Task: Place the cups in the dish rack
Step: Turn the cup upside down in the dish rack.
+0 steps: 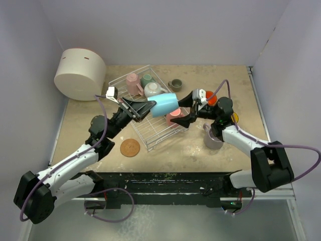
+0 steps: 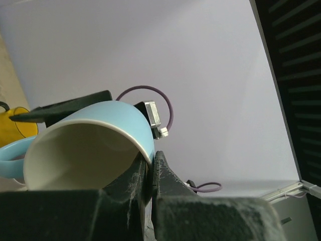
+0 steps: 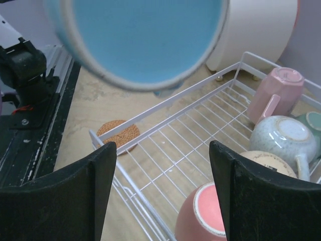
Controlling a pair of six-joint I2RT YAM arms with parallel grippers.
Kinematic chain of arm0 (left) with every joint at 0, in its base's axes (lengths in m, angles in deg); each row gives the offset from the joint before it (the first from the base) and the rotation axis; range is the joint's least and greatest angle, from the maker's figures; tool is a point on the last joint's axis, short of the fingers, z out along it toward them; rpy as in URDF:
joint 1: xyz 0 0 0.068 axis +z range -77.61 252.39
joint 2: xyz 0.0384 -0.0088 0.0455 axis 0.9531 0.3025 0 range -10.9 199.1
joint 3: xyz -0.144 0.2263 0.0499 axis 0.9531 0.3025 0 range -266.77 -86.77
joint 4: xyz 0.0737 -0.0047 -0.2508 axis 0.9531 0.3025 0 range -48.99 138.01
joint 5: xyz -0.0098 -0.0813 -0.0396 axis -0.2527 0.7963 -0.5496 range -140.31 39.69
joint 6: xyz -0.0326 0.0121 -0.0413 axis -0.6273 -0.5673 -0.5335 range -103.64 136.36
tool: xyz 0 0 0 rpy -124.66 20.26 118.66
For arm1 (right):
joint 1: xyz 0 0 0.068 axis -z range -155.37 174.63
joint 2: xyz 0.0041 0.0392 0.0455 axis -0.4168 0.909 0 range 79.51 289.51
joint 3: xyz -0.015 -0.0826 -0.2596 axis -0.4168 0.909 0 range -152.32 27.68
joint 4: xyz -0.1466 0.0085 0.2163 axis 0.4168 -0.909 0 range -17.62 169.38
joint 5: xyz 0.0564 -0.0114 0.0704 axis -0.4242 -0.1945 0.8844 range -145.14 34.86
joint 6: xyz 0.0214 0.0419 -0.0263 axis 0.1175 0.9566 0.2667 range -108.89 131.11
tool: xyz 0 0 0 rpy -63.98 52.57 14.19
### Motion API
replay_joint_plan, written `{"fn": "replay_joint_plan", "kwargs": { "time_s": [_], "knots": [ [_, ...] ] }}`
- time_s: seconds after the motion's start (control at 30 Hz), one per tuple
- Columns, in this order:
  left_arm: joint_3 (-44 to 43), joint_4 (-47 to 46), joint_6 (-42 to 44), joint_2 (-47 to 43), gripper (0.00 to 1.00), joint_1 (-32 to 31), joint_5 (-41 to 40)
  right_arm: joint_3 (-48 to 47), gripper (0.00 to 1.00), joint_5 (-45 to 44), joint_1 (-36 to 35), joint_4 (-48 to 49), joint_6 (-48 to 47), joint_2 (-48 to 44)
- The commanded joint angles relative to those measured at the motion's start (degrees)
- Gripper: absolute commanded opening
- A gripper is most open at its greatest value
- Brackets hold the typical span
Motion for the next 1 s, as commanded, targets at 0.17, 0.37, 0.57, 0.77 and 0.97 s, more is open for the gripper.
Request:
{"fn": "replay_joint_plan", "kwargs": {
  "time_s": [0.17,0.37,0.57,0.77,0.97],
  "knots": [
    [-6.0,-18.1,-3.6,6.7,0.00,-8.1,-6.7,4.4,0.79,-4.5,0.2,29.5,12.5,1.8],
    [-7.0,-20.9,-4.4,9.9,0.00,-9.7,-7.2,5.2,0.76,-3.1,0.1,35.8,16.5,1.8],
    [-7.0,-22.5,-5.1,11.1,0.00,-10.0,-7.5,5.3,0.60,-2.0,0.1,40.8,20.8,2.3],
    [-6.7,-22.8,-5.2,11.1,0.00,-10.2,-8.1,5.0,0.39,-1.2,0.1,42.7,22.7,2.6],
    [-5.7,-23.0,-5.4,11.0,0.00,-10.2,-8.6,4.6,0.19,0.0,0.1,43.7,23.6,2.6]
  ]
}}
